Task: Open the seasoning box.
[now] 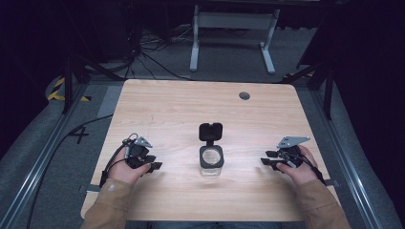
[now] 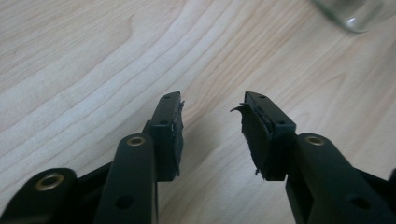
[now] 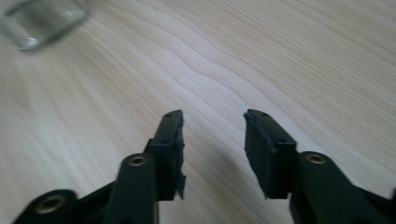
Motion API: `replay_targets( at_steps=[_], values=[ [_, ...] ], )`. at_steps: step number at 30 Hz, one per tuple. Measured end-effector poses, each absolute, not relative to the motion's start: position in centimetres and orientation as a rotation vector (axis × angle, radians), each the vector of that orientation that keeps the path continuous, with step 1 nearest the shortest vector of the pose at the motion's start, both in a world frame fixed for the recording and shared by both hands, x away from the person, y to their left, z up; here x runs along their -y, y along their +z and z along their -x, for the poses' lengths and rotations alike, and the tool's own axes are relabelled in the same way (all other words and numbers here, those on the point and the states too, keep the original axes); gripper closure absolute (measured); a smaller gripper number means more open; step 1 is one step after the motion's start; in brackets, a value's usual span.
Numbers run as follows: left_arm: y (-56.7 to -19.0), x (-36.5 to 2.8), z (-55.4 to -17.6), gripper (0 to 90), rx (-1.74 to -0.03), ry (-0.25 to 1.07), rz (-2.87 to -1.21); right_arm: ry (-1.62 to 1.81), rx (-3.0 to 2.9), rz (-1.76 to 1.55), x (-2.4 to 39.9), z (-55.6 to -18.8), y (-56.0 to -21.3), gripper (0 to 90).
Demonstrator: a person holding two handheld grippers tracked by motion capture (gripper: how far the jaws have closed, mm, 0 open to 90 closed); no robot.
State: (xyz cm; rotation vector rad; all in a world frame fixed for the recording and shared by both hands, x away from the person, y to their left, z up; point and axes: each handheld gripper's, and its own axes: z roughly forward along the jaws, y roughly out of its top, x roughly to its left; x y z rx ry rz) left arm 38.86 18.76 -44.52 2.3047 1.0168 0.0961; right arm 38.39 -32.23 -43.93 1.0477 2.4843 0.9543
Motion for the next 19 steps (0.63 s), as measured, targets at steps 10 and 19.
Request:
replay_targets(
  at_steps=[10,19],
  values=[
    [-45.5,-18.6,-39.1,51.3,-1.005,0.126,-2.295,0.920,-2.420,-1.090,32.6,-38.9,-45.5,44.3],
    [-45.4,-18.5,-39.0,48.2,-1.006,0.136,-2.287,0.984,-2.395,-1.091,32.5,-38.8,-45.2,44.4]
  ],
)
